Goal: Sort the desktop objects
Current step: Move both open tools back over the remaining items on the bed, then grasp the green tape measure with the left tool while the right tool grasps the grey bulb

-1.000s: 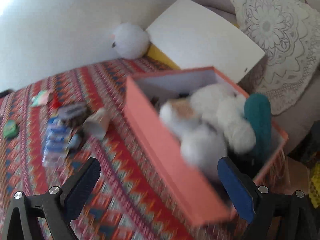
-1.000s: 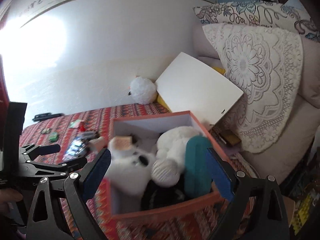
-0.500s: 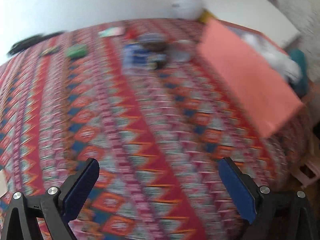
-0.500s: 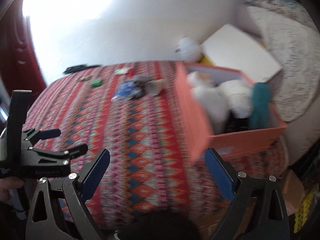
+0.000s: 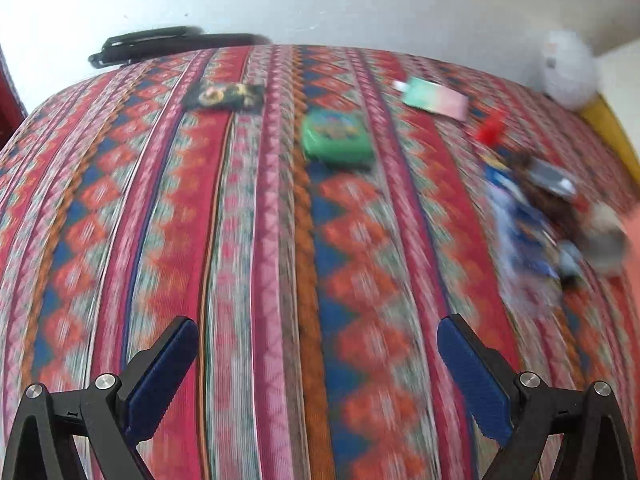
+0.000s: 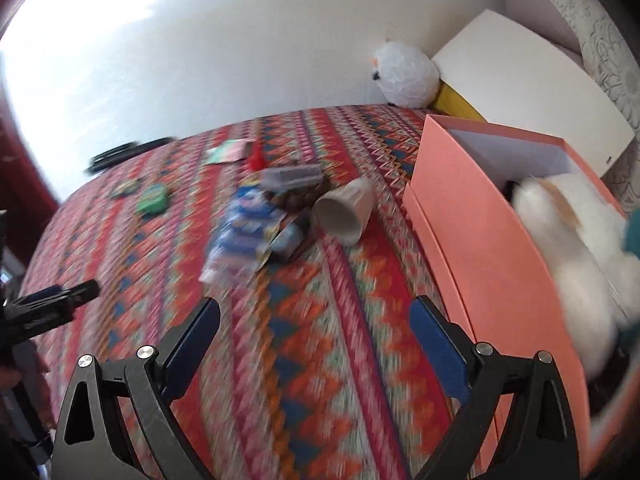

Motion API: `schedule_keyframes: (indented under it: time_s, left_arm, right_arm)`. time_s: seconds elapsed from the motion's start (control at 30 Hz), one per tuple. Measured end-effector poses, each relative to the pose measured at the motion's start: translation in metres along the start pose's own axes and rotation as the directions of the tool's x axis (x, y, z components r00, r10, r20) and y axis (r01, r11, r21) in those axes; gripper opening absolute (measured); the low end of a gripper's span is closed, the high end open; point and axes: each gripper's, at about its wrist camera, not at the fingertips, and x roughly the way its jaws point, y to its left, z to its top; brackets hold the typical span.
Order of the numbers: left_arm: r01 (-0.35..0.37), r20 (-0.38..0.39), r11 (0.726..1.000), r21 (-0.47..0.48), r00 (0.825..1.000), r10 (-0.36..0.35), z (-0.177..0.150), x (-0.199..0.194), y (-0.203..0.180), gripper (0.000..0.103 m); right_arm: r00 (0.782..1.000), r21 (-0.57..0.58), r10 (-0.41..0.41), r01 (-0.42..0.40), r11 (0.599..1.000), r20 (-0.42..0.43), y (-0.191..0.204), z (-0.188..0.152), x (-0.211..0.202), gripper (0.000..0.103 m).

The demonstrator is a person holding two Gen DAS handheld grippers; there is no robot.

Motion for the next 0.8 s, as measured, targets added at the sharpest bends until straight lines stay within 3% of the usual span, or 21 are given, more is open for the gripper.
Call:
schedule_keyframes:
  time_s: [0.2, 0.27, 0.3, 0.33, 0.37, 0.47, 0.6, 0.8]
  left_arm:
    - [-0.032, -0.011, 0.999, 0.008, 0.999, 0.032, 0.072, 0.09, -0.011, 0.099]
    - [-0.059, -0.014, 0.998, 0.011, 0.998, 0.06, 0.087, 0.115, -0.015, 0.097]
    - [-0.065, 0.011, 0.998, 0.025, 0.998, 0.065, 0.089, 0.117, -0.018, 0.079]
    - [-0.066, 0.047, 0.997, 0.045, 0.997, 0.064, 0.089, 0.116, -0.021, 0.063]
    - [-0.062, 0.064, 0.997, 0.054, 0.996, 0.058, 0.086, 0.112, -0.023, 0.059]
    - [-0.032, 0.058, 0.998, 0.05, 0.998, 0.029, 0.062, 0.09, -0.018, 0.059]
    - [-0.003, 0.038, 1.0, 0.027, 0.999, 0.002, 0.006, 0.04, -0.002, 0.059]
    - [0.057, 0.046, 0.997, 0.051, 0.997, -0.06, -0.08, -0.063, 0.014, 0.059]
  right_arm:
    - [0.999, 0.087, -0.031, 0.034, 0.996, -0.03, 0.0, 0.059, 0.098, 0.097]
    - [0.996, 0.088, -0.075, 0.08, 0.993, -0.057, 0.0, 0.068, 0.128, 0.095]
    - [0.995, 0.095, -0.071, 0.078, 0.992, -0.072, -0.002, 0.069, 0.138, 0.063]
    - [0.995, 0.108, -0.051, 0.061, 0.992, -0.089, -0.007, 0.069, 0.146, 0.062]
    - [0.995, 0.116, -0.033, 0.044, 0.992, -0.092, -0.01, 0.068, 0.148, 0.062]
    - [0.998, 0.108, 0.026, -0.019, 0.994, -0.064, -0.011, 0.059, 0.123, 0.062]
    - [0.997, 0.079, 0.076, -0.074, 0.994, -0.024, -0.005, 0.033, 0.062, 0.062]
    - [0.987, 0.035, 0.162, -0.162, 0.986, -0.015, 0.002, -0.043, -0.055, 0.062]
